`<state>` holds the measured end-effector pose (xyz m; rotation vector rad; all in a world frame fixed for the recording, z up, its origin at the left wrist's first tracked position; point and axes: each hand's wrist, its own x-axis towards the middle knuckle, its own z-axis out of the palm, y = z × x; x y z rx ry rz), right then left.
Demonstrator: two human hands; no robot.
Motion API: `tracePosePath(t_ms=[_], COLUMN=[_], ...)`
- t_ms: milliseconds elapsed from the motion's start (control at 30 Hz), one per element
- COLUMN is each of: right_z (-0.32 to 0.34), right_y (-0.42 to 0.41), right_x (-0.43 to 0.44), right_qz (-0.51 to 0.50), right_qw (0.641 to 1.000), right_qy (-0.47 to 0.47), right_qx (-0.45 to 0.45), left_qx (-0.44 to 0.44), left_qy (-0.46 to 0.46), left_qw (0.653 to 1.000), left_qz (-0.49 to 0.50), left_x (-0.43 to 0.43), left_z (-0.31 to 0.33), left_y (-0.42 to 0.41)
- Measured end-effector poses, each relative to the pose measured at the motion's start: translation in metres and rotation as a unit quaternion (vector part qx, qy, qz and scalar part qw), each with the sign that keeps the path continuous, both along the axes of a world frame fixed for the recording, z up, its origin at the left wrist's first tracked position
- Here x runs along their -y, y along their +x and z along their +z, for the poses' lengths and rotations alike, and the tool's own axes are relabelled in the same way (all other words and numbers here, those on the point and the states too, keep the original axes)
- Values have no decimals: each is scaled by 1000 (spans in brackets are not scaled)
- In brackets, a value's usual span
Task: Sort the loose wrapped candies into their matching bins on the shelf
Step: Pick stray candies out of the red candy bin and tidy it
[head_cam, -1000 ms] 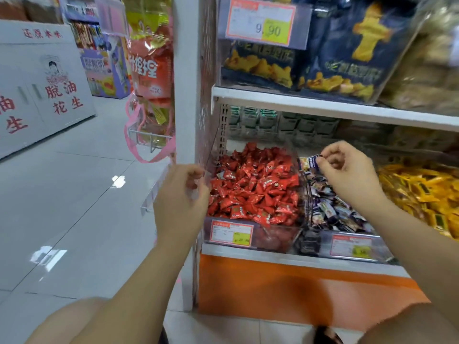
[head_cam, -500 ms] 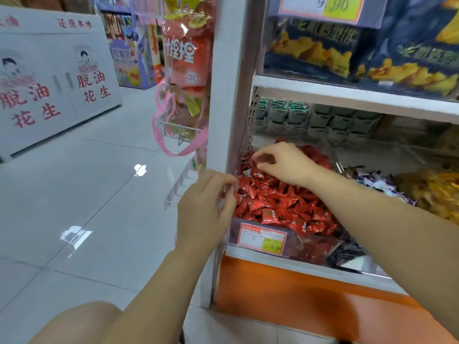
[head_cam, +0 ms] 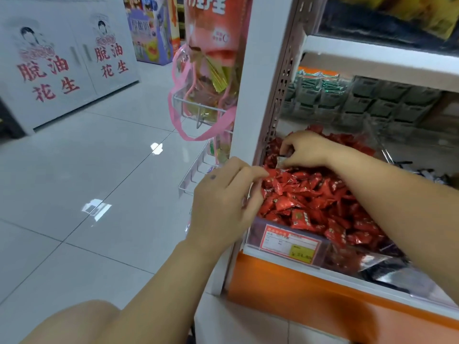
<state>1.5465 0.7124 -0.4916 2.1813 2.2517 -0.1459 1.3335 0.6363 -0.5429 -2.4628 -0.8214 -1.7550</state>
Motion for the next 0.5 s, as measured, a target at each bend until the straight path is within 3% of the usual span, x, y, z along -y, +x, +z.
tracePosePath(t_ms=[133,200,333,500], right_z=[16,17,8,-1], right_y=[5,3,-10,0], right_x=[3,-1,-11,-20], right_qz=[-109,-107,-37,-28], right_qw=[984,977,987,999], right_qy=[105,131,86,14], right_qx=[-97,-130,-129,-43], left_qx=[5,8,6,-1], left_qy=[-15,-20,-15,-5], left_qw=[1000,1000,1000,1000], left_qz=[-2,-2,6,15], left_x=[2,3,2,0], left_z=[0,0,0,-1], left_y=[1,2,2,2])
